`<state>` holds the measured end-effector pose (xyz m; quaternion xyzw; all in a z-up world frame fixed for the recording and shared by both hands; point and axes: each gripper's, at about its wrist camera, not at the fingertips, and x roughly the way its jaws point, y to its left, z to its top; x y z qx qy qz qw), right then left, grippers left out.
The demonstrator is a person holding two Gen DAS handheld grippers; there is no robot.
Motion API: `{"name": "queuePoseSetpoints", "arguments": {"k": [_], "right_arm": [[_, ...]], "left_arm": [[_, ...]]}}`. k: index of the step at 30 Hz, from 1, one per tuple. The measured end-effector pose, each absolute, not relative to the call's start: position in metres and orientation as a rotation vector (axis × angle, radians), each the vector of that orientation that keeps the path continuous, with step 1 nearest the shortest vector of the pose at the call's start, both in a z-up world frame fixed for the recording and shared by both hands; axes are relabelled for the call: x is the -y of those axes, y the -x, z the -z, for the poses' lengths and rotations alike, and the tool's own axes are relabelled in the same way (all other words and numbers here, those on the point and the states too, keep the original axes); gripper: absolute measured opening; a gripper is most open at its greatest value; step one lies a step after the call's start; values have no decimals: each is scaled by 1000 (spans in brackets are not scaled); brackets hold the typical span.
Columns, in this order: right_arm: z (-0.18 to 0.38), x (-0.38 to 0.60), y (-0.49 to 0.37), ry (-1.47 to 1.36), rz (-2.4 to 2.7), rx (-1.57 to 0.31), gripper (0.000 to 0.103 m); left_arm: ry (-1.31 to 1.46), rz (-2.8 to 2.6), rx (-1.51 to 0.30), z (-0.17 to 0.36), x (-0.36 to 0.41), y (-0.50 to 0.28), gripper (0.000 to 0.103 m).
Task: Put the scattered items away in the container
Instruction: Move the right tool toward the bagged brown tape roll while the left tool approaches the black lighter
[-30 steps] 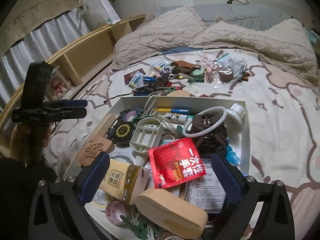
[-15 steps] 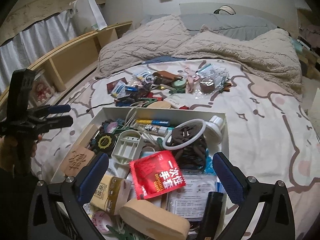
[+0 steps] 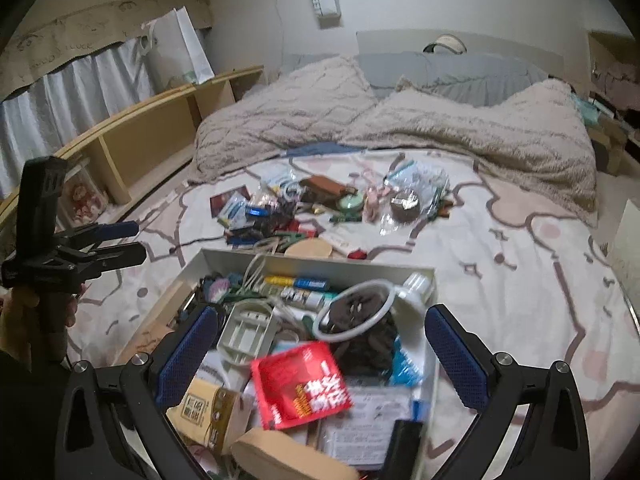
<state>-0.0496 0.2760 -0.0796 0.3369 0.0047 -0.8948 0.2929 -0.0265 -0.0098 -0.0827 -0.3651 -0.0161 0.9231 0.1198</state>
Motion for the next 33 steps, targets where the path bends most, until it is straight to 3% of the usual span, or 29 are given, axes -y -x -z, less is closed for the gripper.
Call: {"name": "queuePoseSetpoints", "arguments": {"k": [18, 33], "right_arm": [[82, -315, 110, -967, 2368, 108, 103], [92, -304, 186, -1026, 2307, 37, 103]], "left_arm": [[1207, -2762, 219, 112, 65, 69, 103], [1305, -2687, 85, 116, 71, 150, 103]]}}
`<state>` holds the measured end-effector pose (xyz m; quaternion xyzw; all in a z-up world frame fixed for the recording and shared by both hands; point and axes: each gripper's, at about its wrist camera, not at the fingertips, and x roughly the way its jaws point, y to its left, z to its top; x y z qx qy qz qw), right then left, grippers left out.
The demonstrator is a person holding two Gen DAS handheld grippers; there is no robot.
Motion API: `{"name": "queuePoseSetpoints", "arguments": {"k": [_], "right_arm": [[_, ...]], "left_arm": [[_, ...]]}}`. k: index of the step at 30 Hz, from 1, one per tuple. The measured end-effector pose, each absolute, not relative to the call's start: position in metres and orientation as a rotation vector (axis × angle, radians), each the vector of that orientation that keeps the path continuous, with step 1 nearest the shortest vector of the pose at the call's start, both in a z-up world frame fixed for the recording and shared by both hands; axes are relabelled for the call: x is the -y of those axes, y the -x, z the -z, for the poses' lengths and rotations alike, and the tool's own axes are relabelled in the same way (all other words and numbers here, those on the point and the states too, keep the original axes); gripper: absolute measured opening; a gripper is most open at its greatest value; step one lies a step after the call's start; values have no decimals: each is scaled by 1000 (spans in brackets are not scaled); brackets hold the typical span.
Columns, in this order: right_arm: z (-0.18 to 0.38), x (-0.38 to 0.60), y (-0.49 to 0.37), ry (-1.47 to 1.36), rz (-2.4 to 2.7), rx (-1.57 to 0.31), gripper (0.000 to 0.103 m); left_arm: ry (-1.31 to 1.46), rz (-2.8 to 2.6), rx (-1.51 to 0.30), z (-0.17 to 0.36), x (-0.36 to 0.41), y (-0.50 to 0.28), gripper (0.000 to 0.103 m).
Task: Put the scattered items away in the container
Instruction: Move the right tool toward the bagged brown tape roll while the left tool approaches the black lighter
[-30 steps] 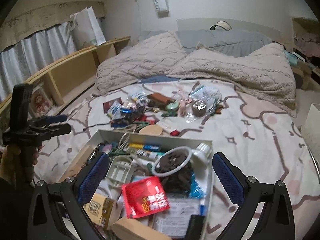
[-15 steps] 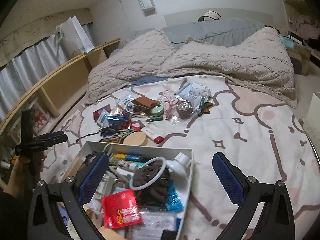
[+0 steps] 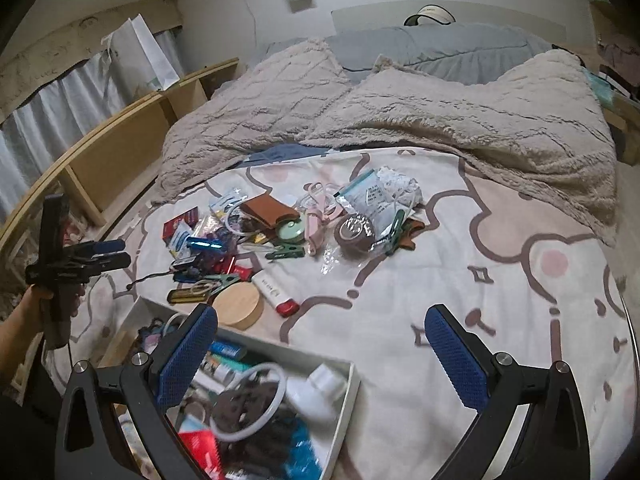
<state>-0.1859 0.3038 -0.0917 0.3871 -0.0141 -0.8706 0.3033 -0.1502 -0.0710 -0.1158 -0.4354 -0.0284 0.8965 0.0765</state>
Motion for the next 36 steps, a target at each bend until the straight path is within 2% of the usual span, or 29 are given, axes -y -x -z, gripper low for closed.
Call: {"name": "queuePoseSetpoints", "arguments": {"k": [5, 11, 22, 35, 36], "right_arm": [[96, -294, 209, -1034, 2313, -30, 103], [106, -279, 233, -1057, 2313, -139, 103], [127, -234, 267, -1049, 2284, -402, 103], [159, -196, 292, -1066, 2218, -576, 103], [161, -194, 293, -1066, 2216, -587, 103]], "left_arm": [[1346, -2671, -15, 127, 67, 176, 103], [1354, -2651, 7, 148, 63, 199, 103], [1492, -2561, -62, 189, 52, 221, 101], [1461, -2560, -77, 193, 54, 228, 101], [1461, -2561, -90, 193, 53, 227, 97]]}}
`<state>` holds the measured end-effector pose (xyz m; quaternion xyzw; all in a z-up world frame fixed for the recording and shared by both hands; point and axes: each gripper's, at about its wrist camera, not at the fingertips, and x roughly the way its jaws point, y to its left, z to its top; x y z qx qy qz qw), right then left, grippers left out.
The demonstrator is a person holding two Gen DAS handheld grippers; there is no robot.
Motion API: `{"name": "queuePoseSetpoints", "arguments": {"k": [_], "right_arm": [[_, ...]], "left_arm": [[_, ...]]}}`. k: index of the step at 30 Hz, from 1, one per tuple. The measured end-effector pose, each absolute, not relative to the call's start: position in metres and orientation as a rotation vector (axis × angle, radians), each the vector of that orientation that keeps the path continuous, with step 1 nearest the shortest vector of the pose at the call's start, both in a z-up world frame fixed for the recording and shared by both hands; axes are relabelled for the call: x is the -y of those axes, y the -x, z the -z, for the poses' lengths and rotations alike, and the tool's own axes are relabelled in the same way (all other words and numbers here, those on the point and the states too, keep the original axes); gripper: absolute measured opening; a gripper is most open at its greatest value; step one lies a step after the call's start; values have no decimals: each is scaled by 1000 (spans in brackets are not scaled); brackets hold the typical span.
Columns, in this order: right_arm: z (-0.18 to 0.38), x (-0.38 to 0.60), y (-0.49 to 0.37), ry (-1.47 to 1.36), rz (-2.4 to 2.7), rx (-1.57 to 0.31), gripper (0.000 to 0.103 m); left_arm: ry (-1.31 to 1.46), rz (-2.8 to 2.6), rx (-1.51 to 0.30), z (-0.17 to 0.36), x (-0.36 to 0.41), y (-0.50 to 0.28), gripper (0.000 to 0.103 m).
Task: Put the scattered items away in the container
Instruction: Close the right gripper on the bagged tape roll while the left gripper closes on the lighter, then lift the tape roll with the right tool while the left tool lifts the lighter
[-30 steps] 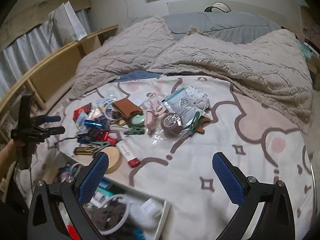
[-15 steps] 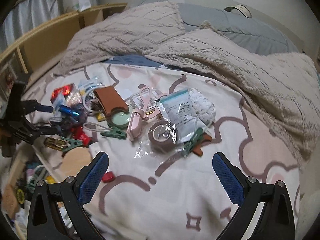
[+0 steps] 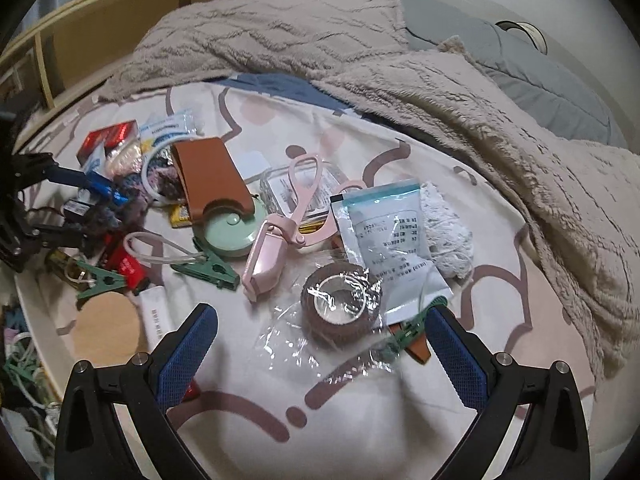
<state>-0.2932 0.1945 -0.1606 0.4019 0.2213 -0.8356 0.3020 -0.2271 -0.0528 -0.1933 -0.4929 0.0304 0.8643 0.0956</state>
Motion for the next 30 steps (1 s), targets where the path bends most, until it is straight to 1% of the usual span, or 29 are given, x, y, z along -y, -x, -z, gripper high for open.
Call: {"name": "queuePoseSetpoints", "arguments": {"k": [2, 4, 9, 11, 12, 13, 14, 16, 18, 19, 20, 23, 25, 30], "right_arm": [[165, -192, 297, -1066, 2217, -609, 103], [168, -191, 300, -1067, 2222, -620, 103], [176, -197, 309, -1094, 2241, -595, 103], [178, -199, 310, -1104, 2237, -578, 103], [178, -200, 310, -1097, 2240, -576, 103], [178, -200, 309, -1088, 2242, -579, 101], [178, -200, 307, -1081, 2243, -581, 91], [178, -201, 307, -1074, 2246, -583, 77], [179, -201, 307, -1077, 2236, -566, 74], [180, -201, 307, -1081, 2218, -550, 60], [181, -201, 307, -1086, 2208, -538, 53], [181, -203, 304, -1064, 2211, -523, 49], [180, -206, 301, -1054, 2209, -505, 49], [174, -217, 290, -1046, 2212, -457, 48]], "left_arm": [[1455, -2569, -106, 193, 52, 225, 92], [1443, -2568, -102, 192, 53, 222, 83], [1429, -2538, -92, 193, 50, 218, 67], [1432, -2512, -85, 194, 47, 218, 59], [1438, -2499, -79, 195, 45, 218, 53], [1443, -2490, -73, 195, 45, 218, 51], [1444, -2483, -69, 196, 44, 218, 50], [1447, -2464, -60, 196, 42, 218, 43], [1450, -2454, -45, 197, 41, 218, 42], [1450, -2450, -37, 196, 41, 218, 42], [1449, -2448, -29, 196, 41, 218, 41], [1449, -2443, 1, 195, 44, 217, 38], [1447, -2446, 23, 195, 47, 216, 33], [1441, -2444, 71, 194, 51, 216, 24]]}}
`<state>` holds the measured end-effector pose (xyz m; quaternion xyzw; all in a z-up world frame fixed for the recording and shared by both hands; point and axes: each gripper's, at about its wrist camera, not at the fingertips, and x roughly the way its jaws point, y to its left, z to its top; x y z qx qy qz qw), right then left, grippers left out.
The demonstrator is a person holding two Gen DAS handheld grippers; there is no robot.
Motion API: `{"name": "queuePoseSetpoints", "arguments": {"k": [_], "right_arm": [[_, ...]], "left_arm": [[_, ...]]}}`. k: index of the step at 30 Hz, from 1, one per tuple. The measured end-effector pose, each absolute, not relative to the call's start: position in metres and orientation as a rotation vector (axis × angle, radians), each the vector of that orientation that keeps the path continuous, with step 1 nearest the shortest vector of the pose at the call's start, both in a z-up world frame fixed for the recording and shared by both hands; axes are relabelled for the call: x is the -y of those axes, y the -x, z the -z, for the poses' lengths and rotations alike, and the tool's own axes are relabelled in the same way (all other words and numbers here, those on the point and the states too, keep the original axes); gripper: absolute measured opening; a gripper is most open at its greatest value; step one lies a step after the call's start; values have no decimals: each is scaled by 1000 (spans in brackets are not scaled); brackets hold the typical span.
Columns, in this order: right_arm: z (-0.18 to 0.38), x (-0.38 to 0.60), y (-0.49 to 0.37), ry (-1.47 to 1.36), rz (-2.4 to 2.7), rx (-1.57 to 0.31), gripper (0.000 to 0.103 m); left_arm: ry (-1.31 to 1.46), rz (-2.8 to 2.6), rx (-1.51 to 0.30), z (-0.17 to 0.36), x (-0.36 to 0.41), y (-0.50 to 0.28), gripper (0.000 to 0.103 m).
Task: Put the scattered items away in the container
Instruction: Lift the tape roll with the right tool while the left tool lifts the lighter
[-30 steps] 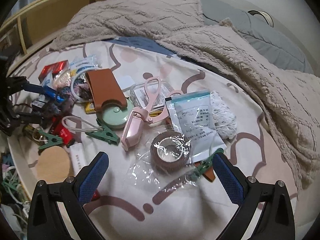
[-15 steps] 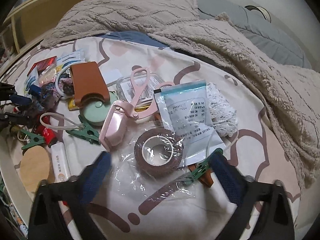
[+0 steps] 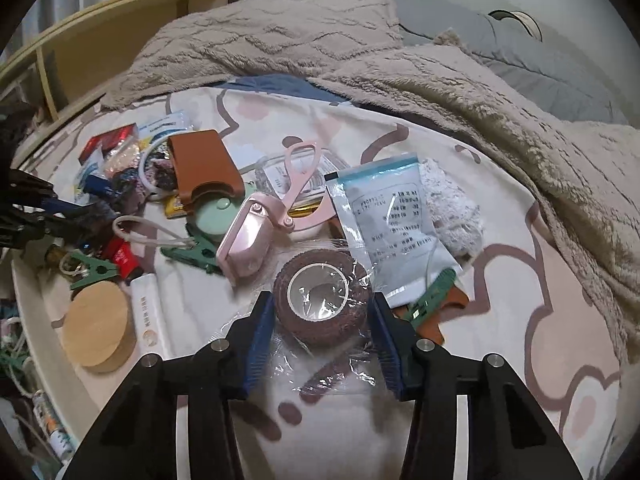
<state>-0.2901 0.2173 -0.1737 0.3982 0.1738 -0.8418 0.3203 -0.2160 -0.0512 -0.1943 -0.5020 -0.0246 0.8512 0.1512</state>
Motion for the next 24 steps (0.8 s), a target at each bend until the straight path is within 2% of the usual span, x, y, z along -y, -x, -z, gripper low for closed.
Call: {"name": "queuePoseSetpoints", "arguments": {"k": [13, 24], "right_arm": [[155, -272, 258, -1093, 2236, -197, 48], [163, -300, 235, -1153, 2256, -86, 48]], "left_arm": [[1416, -2480, 130, 185, 60, 204, 20], [1450, -2485, 253, 181, 83, 177, 20]]}}
